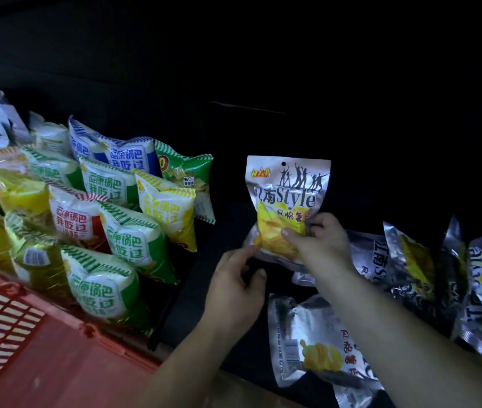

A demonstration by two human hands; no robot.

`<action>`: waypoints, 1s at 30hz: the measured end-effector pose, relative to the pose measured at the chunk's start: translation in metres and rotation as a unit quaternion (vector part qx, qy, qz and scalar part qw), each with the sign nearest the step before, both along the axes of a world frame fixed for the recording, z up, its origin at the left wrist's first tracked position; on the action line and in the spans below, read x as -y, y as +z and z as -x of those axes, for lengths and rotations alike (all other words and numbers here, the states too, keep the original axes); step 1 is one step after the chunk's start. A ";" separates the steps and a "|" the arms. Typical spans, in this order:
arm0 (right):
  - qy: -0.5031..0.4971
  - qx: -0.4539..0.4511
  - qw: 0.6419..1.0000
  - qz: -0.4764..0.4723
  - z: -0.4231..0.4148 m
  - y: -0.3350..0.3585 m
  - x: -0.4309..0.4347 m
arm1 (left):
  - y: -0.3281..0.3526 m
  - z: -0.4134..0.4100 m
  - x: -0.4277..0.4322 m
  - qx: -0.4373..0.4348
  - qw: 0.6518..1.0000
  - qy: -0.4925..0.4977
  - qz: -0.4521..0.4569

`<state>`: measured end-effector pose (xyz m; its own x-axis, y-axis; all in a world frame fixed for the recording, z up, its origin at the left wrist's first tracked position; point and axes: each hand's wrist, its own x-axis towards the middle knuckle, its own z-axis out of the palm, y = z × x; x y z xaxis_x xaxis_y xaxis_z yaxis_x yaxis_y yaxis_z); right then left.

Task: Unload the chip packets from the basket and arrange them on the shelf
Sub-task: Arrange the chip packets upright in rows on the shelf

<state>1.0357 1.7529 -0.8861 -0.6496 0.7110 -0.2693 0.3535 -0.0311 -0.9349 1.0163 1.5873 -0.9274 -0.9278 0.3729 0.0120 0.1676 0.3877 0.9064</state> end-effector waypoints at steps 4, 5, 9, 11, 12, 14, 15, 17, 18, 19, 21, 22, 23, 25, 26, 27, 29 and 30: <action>0.000 -0.015 0.999 0.044 0.028 -0.017 0.003 | -0.012 0.015 -0.001 0.005 0.996 -0.078 0.046; -0.005 -0.009 0.998 0.064 0.031 -0.021 0.000 | -0.012 0.020 -0.002 0.011 0.993 -0.098 0.061; 0.033 0.015 0.999 -0.007 0.019 -0.029 -0.019 | -0.020 0.038 -0.013 0.015 0.978 -0.146 0.149; 0.065 0.003 0.995 -0.072 0.002 -0.029 -0.022 | -0.022 0.040 -0.023 0.014 0.966 -0.159 0.203; 0.099 0.008 0.989 -0.108 -0.006 -0.029 -0.022 | -0.024 0.039 -0.028 0.013 0.962 -0.162 0.220; 0.198 0.031 0.964 -0.176 -0.015 -0.033 -0.019 | -0.029 0.034 -0.036 0.009 0.957 -0.168 0.237; 0.243 0.046 0.950 -0.188 -0.015 -0.034 -0.017 | -0.031 0.034 -0.038 0.004 0.957 -0.169 0.237; 0.306 0.089 0.934 -0.163 -0.011 -0.033 -0.013 | -0.032 0.034 -0.034 -0.008 0.964 -0.159 0.213; 0.323 0.106 0.930 -0.141 -0.009 -0.033 -0.011 | -0.032 0.034 -0.030 -0.012 0.970 -0.148 0.193; 0.329 0.113 0.929 -0.125 -0.007 -0.035 -0.011 | -0.032 0.034 -0.026 -0.018 0.975 -0.135 0.177; 0.329 0.110 0.932 -0.106 -0.002 -0.038 -0.011 | -0.034 0.034 -0.019 -0.027 0.977 -0.126 0.169; 0.330 0.108 0.933 -0.098 0.001 -0.039 -0.012 | -0.035 0.035 -0.018 -0.028 0.976 -0.128 0.177; 0.327 0.101 0.936 -0.087 0.004 -0.040 -0.014 | -0.035 0.036 -0.019 -0.029 0.972 -0.128 0.194; 0.297 0.069 0.949 -0.082 0.006 -0.040 -0.017 | -0.035 0.040 -0.023 -0.034 0.965 -0.123 0.229; 0.279 0.051 0.953 -0.103 0.004 -0.037 -0.019 | -0.034 0.041 -0.026 -0.034 0.965 -0.118 0.233; 0.264 0.041 0.953 -0.141 0.000 -0.031 -0.022 | -0.033 0.042 -0.027 -0.035 0.968 -0.111 0.224; 0.258 0.036 0.940 -0.221 -0.012 -0.018 -0.029 | -0.032 0.037 -0.023 -0.060 0.976 -0.089 0.191; 0.261 0.042 0.932 -0.247 -0.020 -0.012 -0.035 | -0.031 0.033 -0.019 -0.091 0.977 -0.077 0.178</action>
<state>1.0561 1.7875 -0.8981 -0.9330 0.3550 -0.0589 0.2734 0.5929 -0.7574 0.9834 1.6066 -0.9588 -0.8549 0.5186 0.0149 0.3941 0.6305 0.6687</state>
